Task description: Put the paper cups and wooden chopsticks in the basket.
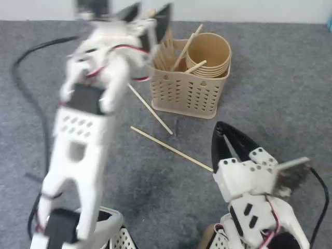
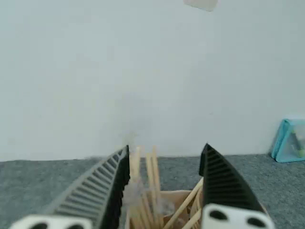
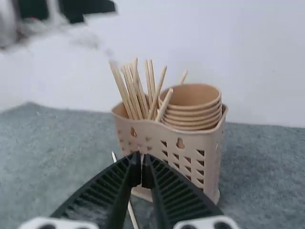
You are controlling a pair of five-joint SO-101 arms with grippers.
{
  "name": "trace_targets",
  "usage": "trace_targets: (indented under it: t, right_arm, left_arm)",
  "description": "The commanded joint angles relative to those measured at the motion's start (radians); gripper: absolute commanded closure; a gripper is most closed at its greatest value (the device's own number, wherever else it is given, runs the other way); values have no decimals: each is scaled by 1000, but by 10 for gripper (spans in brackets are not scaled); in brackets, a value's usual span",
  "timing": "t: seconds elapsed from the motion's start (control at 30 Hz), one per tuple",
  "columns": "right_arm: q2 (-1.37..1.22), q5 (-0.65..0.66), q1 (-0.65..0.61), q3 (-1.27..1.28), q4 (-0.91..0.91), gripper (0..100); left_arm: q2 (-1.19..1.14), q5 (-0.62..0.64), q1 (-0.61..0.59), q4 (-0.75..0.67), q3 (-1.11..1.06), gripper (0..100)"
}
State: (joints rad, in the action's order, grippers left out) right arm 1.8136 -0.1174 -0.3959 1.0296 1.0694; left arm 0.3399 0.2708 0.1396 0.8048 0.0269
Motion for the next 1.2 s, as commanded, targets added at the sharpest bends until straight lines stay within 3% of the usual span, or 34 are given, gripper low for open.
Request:
trace_targets:
  t: [0.0, 0.17, 0.3, 0.47, 0.67, 0.9, 1.17]
  right_arm:
    - [-12, 78, -65, 31, 25, 980]
    - [-160, 77, -104, 58, 18, 980]
    - [-407, 78, -108, 58, -16, 980]
    - [-668, 80, -108, 61, -110, 980]
    - [-771, 78, -108, 77, -159, 980]
    - [-769, 80, -108, 78, -156, 980]
    - [-769, 80, -110, 84, -153, 980]
  left_arm:
    - [163, 84, -160, 206, -4, 776]
    - [169, 143, -338, 310, -107, 776]
    - [97, 195, -393, 305, -208, 776]
    - [-77, 281, -370, 169, -298, 776]
    - [-354, 341, -321, -52, -318, 776]
    - [-660, 347, -262, -86, -117, 776]
    - [-999, 347, -238, 133, 309, 798]
